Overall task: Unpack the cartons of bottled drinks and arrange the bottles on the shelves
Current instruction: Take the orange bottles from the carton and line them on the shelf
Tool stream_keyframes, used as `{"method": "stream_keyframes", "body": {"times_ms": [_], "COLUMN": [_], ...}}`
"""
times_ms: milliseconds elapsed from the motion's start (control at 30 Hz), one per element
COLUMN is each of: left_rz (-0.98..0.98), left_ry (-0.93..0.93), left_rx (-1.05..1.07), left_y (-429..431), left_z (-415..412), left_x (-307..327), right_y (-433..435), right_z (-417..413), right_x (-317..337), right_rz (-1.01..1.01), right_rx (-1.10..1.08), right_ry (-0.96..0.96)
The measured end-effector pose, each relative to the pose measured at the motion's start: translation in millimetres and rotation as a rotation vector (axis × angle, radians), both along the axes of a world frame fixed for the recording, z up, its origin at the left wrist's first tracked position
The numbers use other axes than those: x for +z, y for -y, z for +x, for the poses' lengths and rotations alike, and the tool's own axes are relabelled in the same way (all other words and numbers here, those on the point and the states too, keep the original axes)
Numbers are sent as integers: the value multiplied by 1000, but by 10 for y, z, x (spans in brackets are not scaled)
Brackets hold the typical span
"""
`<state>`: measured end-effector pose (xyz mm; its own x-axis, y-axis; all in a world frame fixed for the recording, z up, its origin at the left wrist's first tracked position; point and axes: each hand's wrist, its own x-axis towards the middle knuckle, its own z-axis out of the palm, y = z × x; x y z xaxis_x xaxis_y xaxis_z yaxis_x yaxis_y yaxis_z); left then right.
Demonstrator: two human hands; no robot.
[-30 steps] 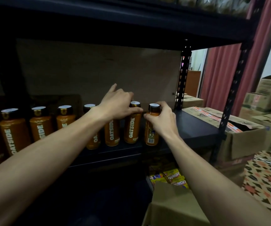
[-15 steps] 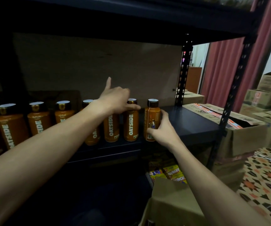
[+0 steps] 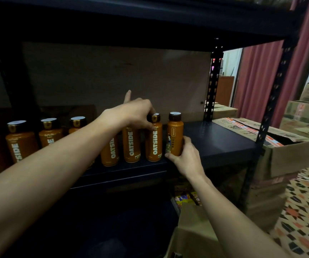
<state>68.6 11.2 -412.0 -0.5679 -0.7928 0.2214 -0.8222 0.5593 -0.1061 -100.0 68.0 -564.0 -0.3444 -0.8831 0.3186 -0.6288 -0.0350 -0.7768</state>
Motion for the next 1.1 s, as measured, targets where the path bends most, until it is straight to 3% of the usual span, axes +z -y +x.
{"method": "stream_keyframes", "body": {"times_ms": [267,567,833,1100], "left_rz": [-57,-95,-94,-112], "left_ry": [29,57,52,50], "left_rx": [53,66,67,54], "left_y": [32,16,68,66], "left_z": [-19,-36,-32,-33], "left_x": [-66,-100,-107,-116], "right_y": [12,100,113,139], "right_z": [-57,32,-74,-52], "right_x": [-20,-65,-78,-100], "right_rz": [110,2,69,38], "right_rx": [53,-75,27,-22], "right_ry": [-13,-150,-45,32]}}
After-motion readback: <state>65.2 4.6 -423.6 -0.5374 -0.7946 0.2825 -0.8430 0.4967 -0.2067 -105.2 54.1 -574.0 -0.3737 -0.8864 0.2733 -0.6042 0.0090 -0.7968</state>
